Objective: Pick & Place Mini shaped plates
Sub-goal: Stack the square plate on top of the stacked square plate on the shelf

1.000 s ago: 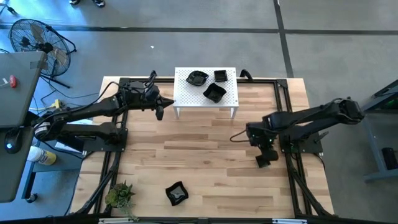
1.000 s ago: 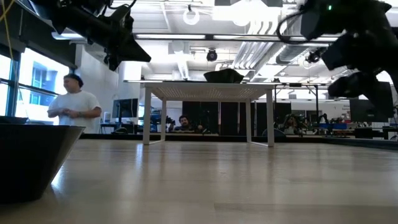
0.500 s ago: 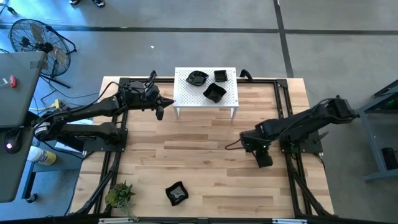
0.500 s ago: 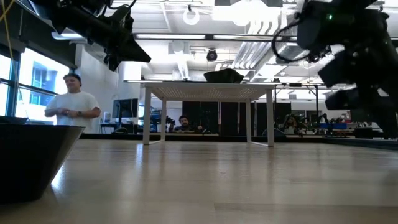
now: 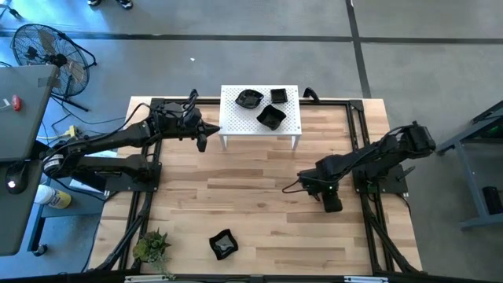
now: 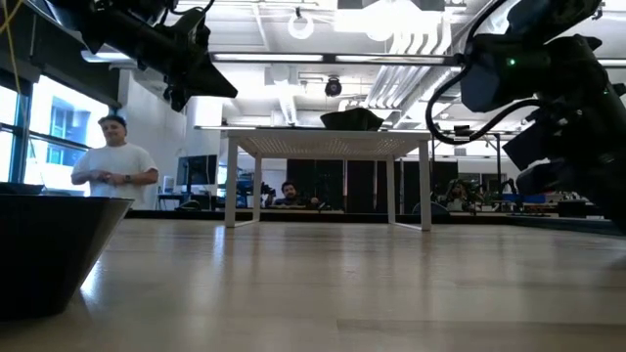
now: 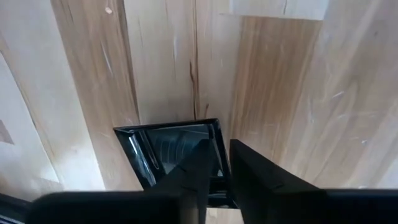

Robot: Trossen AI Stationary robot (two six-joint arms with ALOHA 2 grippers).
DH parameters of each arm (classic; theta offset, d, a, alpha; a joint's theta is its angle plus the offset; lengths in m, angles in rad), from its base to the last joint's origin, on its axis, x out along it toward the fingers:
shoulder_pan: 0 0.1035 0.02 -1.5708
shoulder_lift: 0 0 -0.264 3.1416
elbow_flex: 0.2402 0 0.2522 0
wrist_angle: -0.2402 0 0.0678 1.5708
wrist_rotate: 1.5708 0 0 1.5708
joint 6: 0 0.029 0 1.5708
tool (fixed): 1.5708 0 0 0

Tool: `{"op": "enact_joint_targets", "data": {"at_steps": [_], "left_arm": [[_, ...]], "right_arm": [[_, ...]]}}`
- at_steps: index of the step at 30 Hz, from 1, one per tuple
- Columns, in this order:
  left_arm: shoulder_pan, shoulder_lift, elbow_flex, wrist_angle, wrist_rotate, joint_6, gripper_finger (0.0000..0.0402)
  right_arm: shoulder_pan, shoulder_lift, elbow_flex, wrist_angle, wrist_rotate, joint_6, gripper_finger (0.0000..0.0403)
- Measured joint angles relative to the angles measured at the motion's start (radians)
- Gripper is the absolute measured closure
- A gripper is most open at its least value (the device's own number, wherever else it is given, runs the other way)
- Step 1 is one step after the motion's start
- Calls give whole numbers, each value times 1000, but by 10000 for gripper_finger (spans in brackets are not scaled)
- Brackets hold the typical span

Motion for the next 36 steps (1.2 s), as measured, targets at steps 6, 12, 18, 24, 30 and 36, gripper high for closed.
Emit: {"op": "enact_joint_targets", "data": {"at_steps": [6,12,18,24,30,36], "left_arm": [[0,0,0,0,0,0,401],[0,0,0,0,1,0,401],[0,0,0,-1,1,0,401],[0,0,1,-1,1,0,401],[0,0,1,0,1,0,401],[0,0,1,0,1,0,401]], "right_arm": [[0,0,2,28,-6,0,397],[0,-14,2,40,-14,9,391],[-1,-112,2,59,-43,127,399],[-1,-276,3,111,-105,402,400],[-17,-457,27,264,-86,700,401],[-140,-528,243,273,110,794,400]]}}
